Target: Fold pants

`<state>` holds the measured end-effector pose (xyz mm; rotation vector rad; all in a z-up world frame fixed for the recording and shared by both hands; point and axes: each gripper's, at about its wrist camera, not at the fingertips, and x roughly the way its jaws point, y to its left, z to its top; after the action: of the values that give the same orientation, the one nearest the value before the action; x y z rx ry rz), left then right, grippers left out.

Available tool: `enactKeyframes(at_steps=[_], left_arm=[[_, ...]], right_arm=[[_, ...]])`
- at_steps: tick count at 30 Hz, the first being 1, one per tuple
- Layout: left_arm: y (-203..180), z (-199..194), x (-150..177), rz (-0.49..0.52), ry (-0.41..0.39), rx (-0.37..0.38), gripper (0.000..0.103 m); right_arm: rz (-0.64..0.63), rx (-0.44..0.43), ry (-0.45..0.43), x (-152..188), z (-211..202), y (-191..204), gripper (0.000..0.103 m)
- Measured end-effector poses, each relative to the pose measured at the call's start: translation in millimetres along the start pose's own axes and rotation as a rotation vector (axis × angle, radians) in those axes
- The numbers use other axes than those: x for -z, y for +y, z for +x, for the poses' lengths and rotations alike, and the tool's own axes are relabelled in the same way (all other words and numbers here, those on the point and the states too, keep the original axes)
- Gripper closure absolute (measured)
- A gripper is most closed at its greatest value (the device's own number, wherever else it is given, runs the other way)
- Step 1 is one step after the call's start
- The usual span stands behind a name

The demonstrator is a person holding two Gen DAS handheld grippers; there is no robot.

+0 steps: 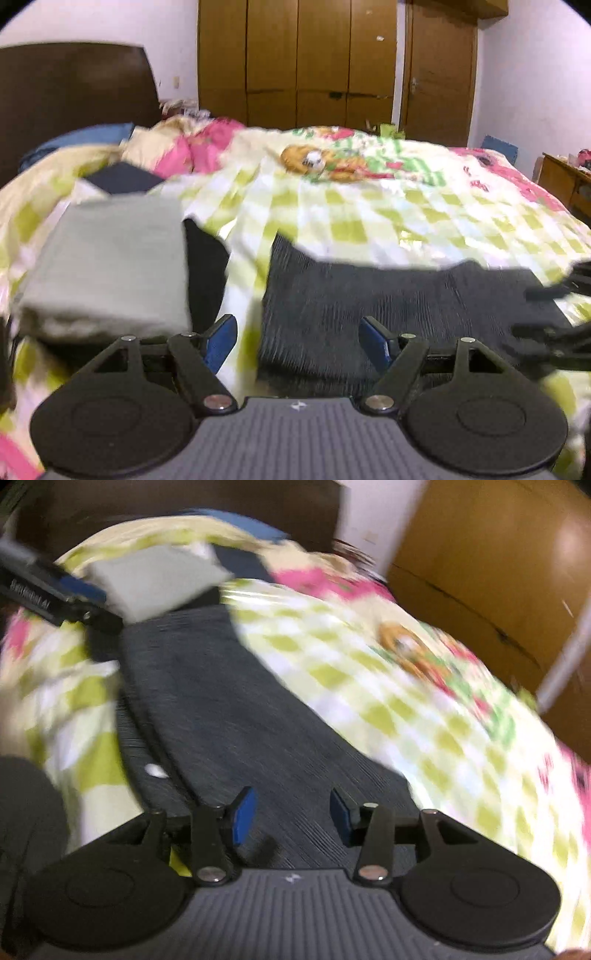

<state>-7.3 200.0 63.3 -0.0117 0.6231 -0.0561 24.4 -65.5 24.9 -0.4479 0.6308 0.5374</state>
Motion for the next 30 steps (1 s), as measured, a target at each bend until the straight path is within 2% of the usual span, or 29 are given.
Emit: enactKeyframes(at_steps=[1, 3, 6, 7, 10, 15, 20, 25, 28, 30], left_arm=[[-4, 8, -5, 0.008, -0.005, 0.004, 0.018], [-13, 33, -13, 0.039, 0.004, -0.048, 0.018], [-20, 67, -14, 0.067, 0.090, -0.066, 0.018], [-25, 75, -13, 0.089, 0.118, -0.093, 0.018], [-35, 85, -7, 0.162, 0.168, -0.118, 0.011], [-41, 74, -5, 0.171, 0.153, -0.137, 0.011], [-49, 68, -15, 0.160, 0.137, -0.132, 0.011], [-63, 66, -20, 0.184, 0.131, -0.108, 0.011], [-69, 67, -20, 0.208, 0.134, -0.097, 0.011], [-70, 69, -20, 0.214, 0.138, -0.097, 0.011]], right_arm=[[0.023, 0.021, 0.003, 5, -1, -9, 0.058], [0.054, 0.082, 0.017, 17, 0, -27, 0.057], [0.127, 0.123, 0.050, 33, -6, -50, 0.057], [0.140, 0.124, 0.048, 39, -14, -55, 0.057], [0.101, 0.139, 0.073, 59, -32, -55, 0.054], [0.122, 0.132, 0.105, 93, -53, -58, 0.053], [0.046, 0.161, 0.139, 109, -50, -50, 0.052], [0.015, 0.195, 0.134, 112, -40, -45, 0.052], [0.038, 0.186, 0.119, 111, -45, -49, 0.052], [0.054, 0.200, 0.122, 111, -46, -54, 0.048]])
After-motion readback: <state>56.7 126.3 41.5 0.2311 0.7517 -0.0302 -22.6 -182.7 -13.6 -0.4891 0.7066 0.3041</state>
